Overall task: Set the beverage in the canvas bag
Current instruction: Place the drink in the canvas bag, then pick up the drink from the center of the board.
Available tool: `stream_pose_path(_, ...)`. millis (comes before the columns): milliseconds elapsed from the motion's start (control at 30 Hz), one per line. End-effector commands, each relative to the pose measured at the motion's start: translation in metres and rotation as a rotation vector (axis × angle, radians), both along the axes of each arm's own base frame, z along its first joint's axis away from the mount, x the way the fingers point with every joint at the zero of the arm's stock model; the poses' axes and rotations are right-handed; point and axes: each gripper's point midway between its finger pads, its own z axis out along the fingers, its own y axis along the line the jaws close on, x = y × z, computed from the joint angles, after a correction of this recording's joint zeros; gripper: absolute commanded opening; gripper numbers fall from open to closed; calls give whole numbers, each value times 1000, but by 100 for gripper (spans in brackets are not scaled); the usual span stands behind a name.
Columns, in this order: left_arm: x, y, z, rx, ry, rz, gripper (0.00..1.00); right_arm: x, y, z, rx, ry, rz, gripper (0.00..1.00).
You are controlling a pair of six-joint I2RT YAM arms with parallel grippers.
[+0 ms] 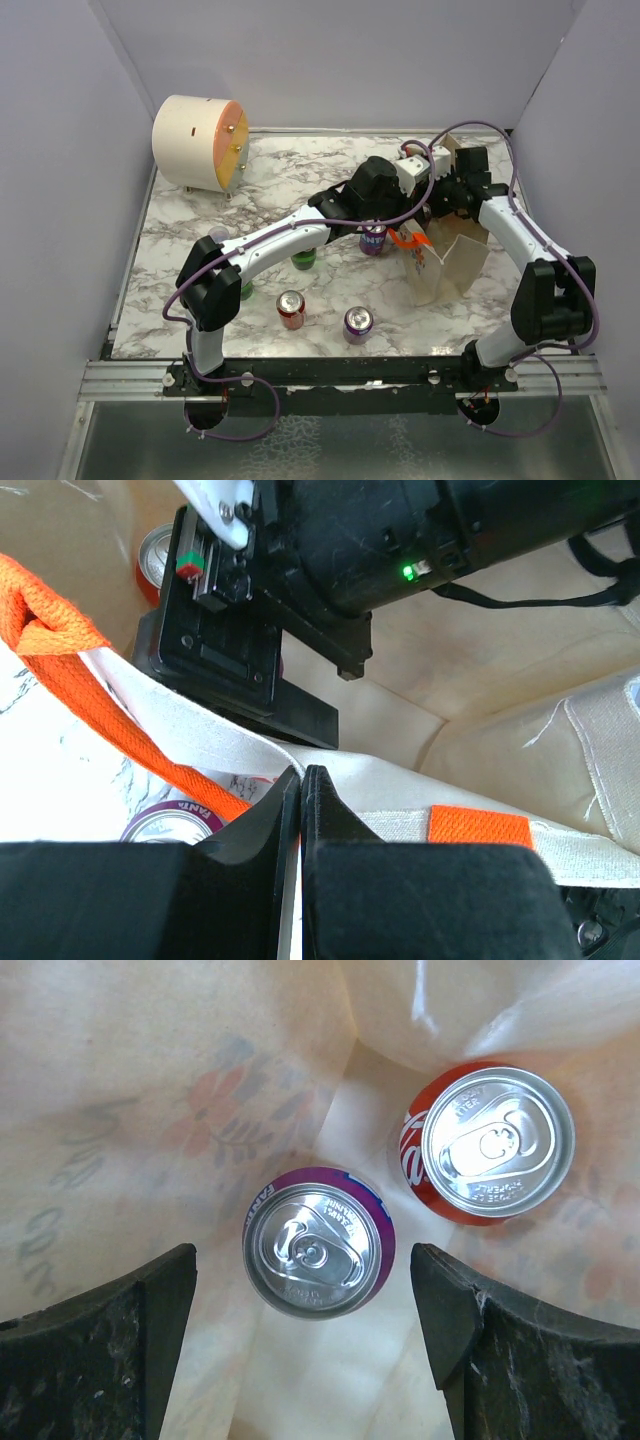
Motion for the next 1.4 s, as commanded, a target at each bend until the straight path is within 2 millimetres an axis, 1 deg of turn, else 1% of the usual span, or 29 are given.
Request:
stream_pose_path(0, -12, 1, 10, -18, 2, -22, 0, 4, -2, 34, 8, -80, -18, 87)
stream_pose_path(100, -13, 1, 10, -18, 1, -26, 0, 4, -10, 40, 6, -92, -43, 87)
stream_pose_path(200, -13, 0, 8, -17, 3, -30, 0, 2, -13, 48, 10, -109, -43, 86)
stream_pose_path(467, -12, -3, 11, -28, -3, -37, 0, -3, -19, 84, 10, -158, -35, 85)
stream_pose_path(633, -11, -6, 19, -42, -20, -42, 16, -8, -19, 115, 20, -212, -26, 85)
stream_pose_path(800, -11, -8, 38, -72, -54, -55, 31, -13, -18, 146, 29, -267, -15, 85)
stream_pose_path(867, -10, -8, 49, -86, -81, -63, 37, -17, -16, 157, 37, -290, -1, 85)
stream_pose_path(967, -12, -6, 68, -108, -128, -83, 52, -23, -10, 174, 60, -325, 29, 86)
stream_pose_path(1067, -15, 0, 91, -126, -192, -101, 64, -29, -3, 194, 91, -357, 66, 86)
stream_pose_path(1167, -17, 12, 106, -121, -245, -85, 72, -34, 7, 214, 132, -390, 119, 86)
stream_pose_path(1200, -15, 17, 105, -108, -252, -68, 74, -35, 10, 220, 146, -401, 135, 86)
stream_pose_path(1267, -16, 33, 114, -93, -292, -32, 77, -38, 18, 230, 170, -412, 174, 86)
stream_pose_path(1367, -7, 58, 117, -43, -343, 48, 83, -37, 33, 236, 166, -429, 221, 87)
